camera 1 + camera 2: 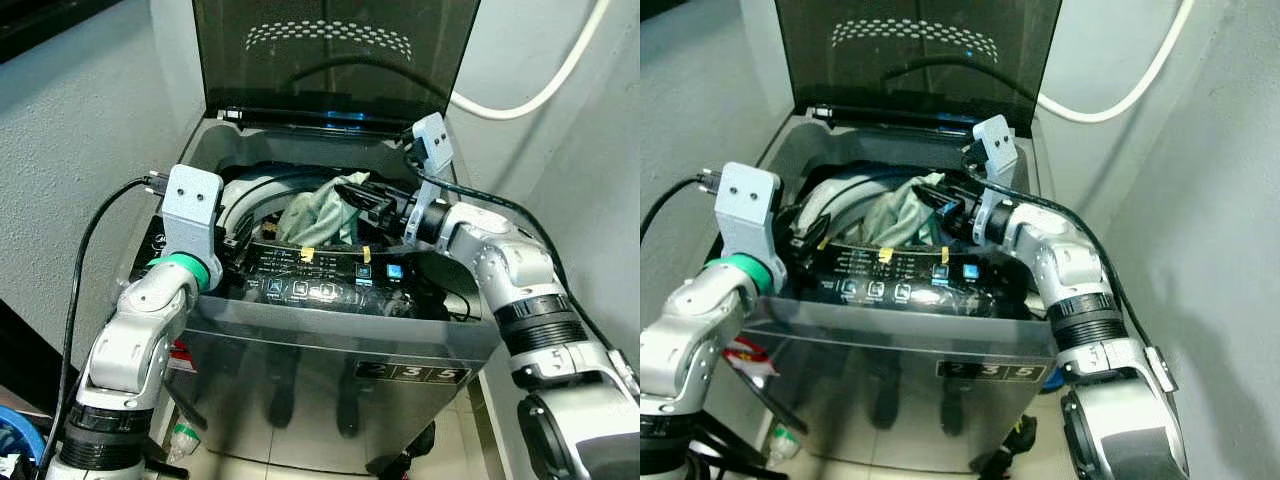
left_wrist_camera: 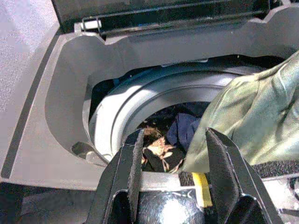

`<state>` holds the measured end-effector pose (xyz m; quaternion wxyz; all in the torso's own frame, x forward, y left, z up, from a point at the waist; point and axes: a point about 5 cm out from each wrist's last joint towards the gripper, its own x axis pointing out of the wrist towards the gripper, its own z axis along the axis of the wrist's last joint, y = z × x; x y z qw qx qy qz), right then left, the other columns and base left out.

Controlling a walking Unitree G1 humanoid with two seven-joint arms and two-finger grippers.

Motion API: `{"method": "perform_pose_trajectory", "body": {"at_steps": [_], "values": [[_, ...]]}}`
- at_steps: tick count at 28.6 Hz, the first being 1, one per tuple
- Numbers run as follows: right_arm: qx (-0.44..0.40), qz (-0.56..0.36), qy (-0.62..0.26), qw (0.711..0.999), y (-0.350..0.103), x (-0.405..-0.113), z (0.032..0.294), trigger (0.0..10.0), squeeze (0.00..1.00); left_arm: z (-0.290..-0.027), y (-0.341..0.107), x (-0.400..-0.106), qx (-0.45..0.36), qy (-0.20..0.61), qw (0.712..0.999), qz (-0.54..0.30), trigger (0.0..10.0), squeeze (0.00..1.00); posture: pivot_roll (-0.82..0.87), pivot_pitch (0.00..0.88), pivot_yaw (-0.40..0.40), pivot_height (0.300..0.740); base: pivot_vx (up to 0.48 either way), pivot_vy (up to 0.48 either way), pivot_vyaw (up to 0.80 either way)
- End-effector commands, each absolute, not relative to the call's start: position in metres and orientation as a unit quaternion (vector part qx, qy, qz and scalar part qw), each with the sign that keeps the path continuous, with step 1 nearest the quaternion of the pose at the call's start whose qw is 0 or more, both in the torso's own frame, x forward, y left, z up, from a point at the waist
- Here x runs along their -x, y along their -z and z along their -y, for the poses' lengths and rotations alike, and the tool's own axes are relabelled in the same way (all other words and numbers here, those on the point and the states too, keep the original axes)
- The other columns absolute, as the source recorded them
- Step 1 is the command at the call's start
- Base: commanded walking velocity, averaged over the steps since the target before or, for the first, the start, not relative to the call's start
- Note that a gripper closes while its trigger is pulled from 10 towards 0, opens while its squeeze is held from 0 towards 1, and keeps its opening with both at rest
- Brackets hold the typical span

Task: Clothes washing

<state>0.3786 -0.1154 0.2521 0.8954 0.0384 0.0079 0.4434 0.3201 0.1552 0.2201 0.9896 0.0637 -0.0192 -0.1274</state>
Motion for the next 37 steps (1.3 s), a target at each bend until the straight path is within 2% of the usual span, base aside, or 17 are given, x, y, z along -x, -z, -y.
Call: {"method": "perform_pose_trajectory", "body": {"at_steps": [1,5,6,12,13,14,16,17,19,20,21,22,25,32,37], "values": [[-0.038,-0.002,-0.451,0.892,-0.259,-0.377,0.114,10.0,1.0,-0.159,-0.218,-0.32,-0.069,0.124,0.99,0.008,10.0,0.0,0.14,0.001,0.07,0.74,0.0,0.0,0.0],[-0.04,0.0,-0.468,0.883,-0.264,-0.371,0.113,10.0,1.0,-0.159,-0.218,-0.319,-0.068,0.122,0.99,0.004,10.0,0.0,0.14,0.001,0.07,0.74,0.0,0.0,0.0],[-0.026,0.009,-0.467,0.884,-0.266,-0.37,0.113,10.0,0.0,-0.159,-0.219,-0.32,-0.067,0.122,0.99,0.004,10.0,0.0,0.15,0.0,0.07,0.74,0.0,0.0,0.0],[-0.022,0.023,-0.457,0.889,-0.274,-0.369,0.119,10.0,0.0,-0.159,-0.219,-0.321,-0.065,0.123,0.99,0.001,10.0,0.0,0.15,0.0,0.07,0.74,0.0,0.0,0.0],[-0.02,0.024,-0.433,0.901,-0.274,-0.372,0.126,10.0,0.0,-0.159,-0.219,-0.321,-0.065,0.124,0.99,0.001,10.0,0.0,0.15,0.0,0.072,0.74,0.0,0.0,0.0],[-0.02,0.024,-0.433,0.901,-0.274,-0.372,0.126,10.0,0.0,-0.159,-0.219,-0.321,-0.065,0.124,0.99,0.001,10.0,0.0,0.15,0.0,0.072,0.74,0.0,0.0,0.0],[-0.034,0.05,-0.367,0.928,-0.278,-0.378,0.136,10.0,0.0,-0.157,-0.22,-0.321,-0.06,0.128,0.99,0.005,10.0,0.0,0.15,0.001,0.073,0.74,0.0,0.0,0.0],[-0.034,0.05,-0.367,0.928,-0.278,-0.378,0.136,10.0,0.0,-0.157,-0.22,-0.321,-0.06,0.128,0.99,0.005,10.0,0.0,0.15,0.001,0.073,0.74,0.0,0.0,0.0],[-0.055,0.073,-0.295,0.951,-0.276,-0.384,0.147,10.0,0.0,-0.153,-0.224,-0.32,-0.051,0.143,0.988,0.022,10.0,0.0,0.15,0.001,0.073,0.74,0.0,0.0,0.0],[-0.051,0.084,-0.256,0.962,-0.269,-0.383,0.154,10.0,0.0,-0.144,-0.229,-0.315,-0.046,0.181,0.981,0.049,10.0,0.0,0.15,0.004,0.066,0.74,0.0,0.0,0.0],[-0.051,0.084,-0.256,0.962,-0.269,-0.383,0.154,10.0,0.0,-0.144,-0.229,-0.315,-0.046,0.181,0.981,0.049,10.0,0.0,0.15,0.004,0.066,0.74,0.0,0.0,0.0],[-0.065,0.104,-0.208,0.971,-0.251,-0.377,0.159,10.0,0.0,-0.125,-0.235,-0.303,-0.033,0.251,0.963,0.088,10.0,0.0,0.15,0.009,0.072,0.74,0.0,0.0,0.0],[-0.083,0.111,-0.197,0.971,-0.242,-0.371,0.159,10.0,0.0,-0.119,-0.236,-0.3,-0.027,0.264,0.96,0.095,10.0,0.0,0.15,0.009,0.072,0.74,0.0,0.0,0.0],[-0.121,0.118,-0.193,0.967,-0.223,-0.352,0.15,10.0,0.0,-0.121,-0.231,-0.306,-0.027,0.23,0.969,0.087,10.0,0.0,0.13,0.015,0.077,0.74,0.0,0.0,-0.72],[-0.127,0.139,-0.188,0.964,-0.221,-0.343,0.143,10.0,0.0,-0.143,-0.229,-0.319,-0.028,0.142,0.986,0.082,10.0,0.0,0.11,0.007,0.086,0.74,0.0,0.0,-0.8]]}}
